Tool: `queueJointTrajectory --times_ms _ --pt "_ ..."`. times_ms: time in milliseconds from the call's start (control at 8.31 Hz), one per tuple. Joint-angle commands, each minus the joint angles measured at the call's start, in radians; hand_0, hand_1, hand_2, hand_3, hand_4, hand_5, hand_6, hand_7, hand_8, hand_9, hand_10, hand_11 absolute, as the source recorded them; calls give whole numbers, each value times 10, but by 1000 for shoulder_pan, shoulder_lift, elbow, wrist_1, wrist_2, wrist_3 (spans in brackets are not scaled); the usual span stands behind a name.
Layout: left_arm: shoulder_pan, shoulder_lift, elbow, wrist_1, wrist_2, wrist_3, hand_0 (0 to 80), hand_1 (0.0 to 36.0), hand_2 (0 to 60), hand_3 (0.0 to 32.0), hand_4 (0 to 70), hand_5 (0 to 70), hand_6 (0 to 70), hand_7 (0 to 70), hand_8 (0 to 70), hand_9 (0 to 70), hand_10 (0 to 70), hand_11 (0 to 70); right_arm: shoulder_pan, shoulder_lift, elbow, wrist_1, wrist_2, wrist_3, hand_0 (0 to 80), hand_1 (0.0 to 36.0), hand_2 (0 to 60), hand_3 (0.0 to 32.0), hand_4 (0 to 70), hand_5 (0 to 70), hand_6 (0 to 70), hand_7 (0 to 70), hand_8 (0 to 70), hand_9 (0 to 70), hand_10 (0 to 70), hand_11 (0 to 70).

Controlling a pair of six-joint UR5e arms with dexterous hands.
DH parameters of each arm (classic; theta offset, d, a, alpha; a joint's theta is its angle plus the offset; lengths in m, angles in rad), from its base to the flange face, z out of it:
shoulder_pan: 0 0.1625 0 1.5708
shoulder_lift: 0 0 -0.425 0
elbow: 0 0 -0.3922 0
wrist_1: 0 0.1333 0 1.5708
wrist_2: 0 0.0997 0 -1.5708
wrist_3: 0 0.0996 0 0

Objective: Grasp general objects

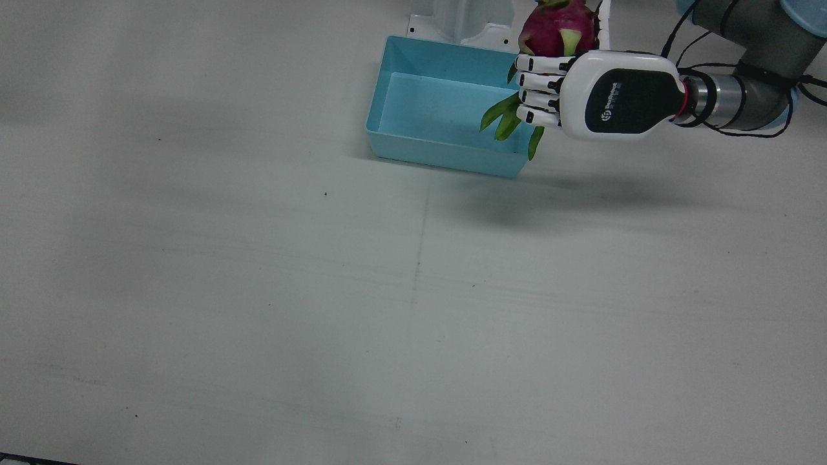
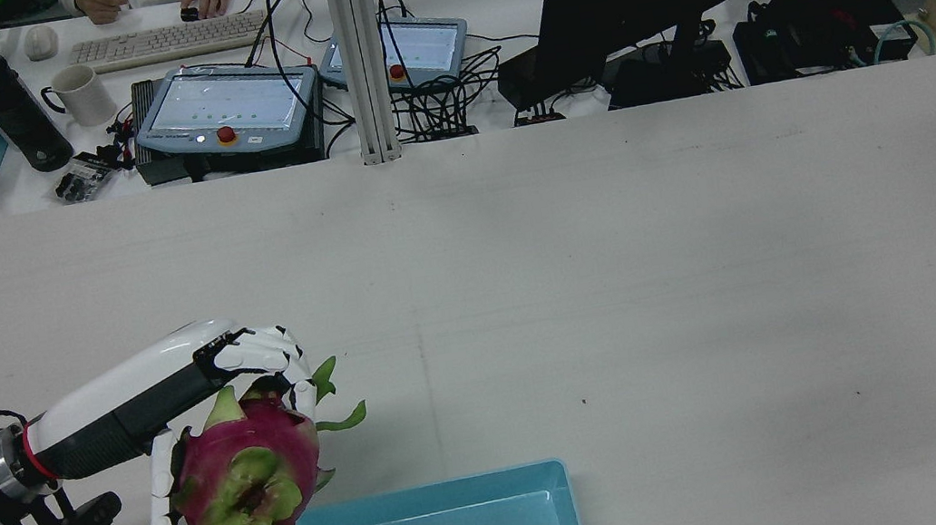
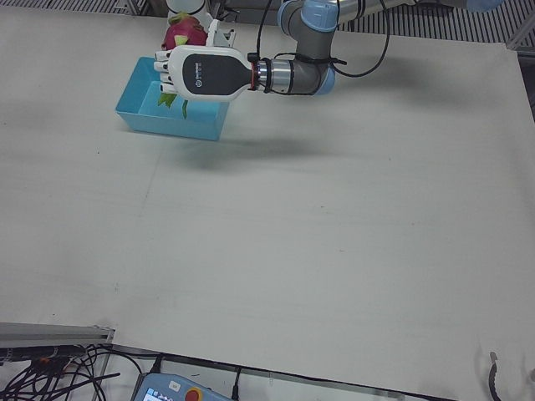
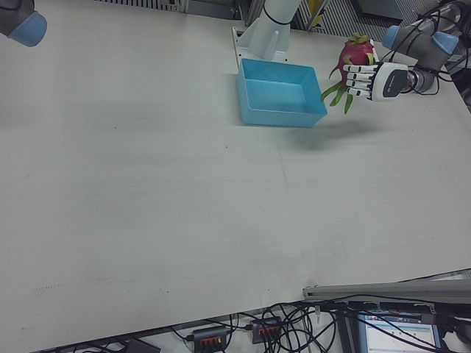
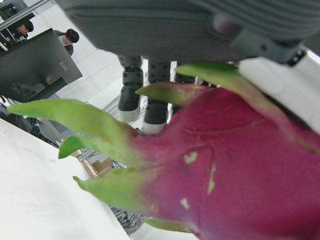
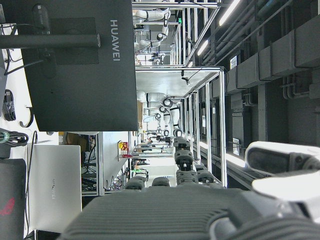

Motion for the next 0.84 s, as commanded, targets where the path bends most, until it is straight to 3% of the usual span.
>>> queueJointTrajectory --times_ms 0,361,481,602,722 --pt "193 20 -3 -35 -80 81 450 300 600 0 325 700 633 700 547 700 700 700 0 0 0 0 0 0 0 0 0 0 0 0 0 0 0 0 0 0" --pt "235 17 -1 -35 -99 100 456 291 600 0 326 700 626 700 543 700 700 700 0 0 0 0 0 0 0 0 0 0 0 0 0 0 0 0 0 0" --pt "235 17 5 -67 -113 99 457 255 600 0 303 700 537 613 468 616 629 700 0 0 0 0 0 0 0 0 0 0 0 0 0 0 0 0 0 0" --pt "237 18 5 -84 -113 95 476 145 420 0 224 700 419 509 336 437 518 700 0 0 0 0 0 0 0 0 0 0 0 0 0 0 0 0 0 0" --pt "240 18 5 -101 -113 92 485 92 108 0 173 700 336 492 226 308 479 684 0 0 0 0 0 2 0 0 0 0 0 0 0 0 0 0 0 0"
